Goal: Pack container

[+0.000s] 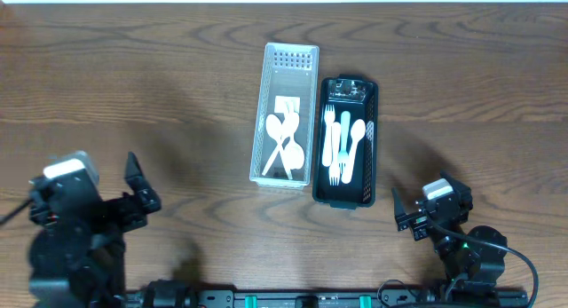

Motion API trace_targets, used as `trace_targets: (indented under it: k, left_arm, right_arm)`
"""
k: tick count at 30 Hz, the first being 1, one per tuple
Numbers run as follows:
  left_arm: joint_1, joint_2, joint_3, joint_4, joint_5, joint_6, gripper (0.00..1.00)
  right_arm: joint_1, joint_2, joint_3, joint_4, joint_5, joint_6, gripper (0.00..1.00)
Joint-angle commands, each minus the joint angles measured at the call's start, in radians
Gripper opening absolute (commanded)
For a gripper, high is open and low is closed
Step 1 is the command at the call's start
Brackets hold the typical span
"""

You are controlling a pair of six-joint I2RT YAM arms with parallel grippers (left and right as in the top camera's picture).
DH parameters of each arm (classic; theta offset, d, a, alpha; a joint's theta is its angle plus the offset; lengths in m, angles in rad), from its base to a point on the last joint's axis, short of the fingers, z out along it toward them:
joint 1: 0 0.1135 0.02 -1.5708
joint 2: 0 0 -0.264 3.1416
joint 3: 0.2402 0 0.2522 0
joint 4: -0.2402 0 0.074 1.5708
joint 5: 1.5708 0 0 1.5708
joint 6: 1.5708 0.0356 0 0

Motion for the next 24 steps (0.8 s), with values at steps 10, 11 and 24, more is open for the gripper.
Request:
trace_targets:
  k: [10, 11, 24]
  left_arm:
    - [0.007, -0.335, -0.593, 0.367, 0.026, -0.010, 0.98]
    - [0.007, -0.355, -0.622, 0.378, 0.026, -0.010, 0.98]
    - [0.007, -0.505, -0.841, 0.419, 0.026, -0.009, 0.98]
  right_arm:
    - [0.002, -0.007, -0.005, 0.001, 0.002, 0.014, 0.99]
    - [0.002, -0.007, -0.005, 0.001, 0.002, 0.014, 0.99]
    - [0.002, -0.007, -0.005, 0.001, 0.002, 0.014, 0.99]
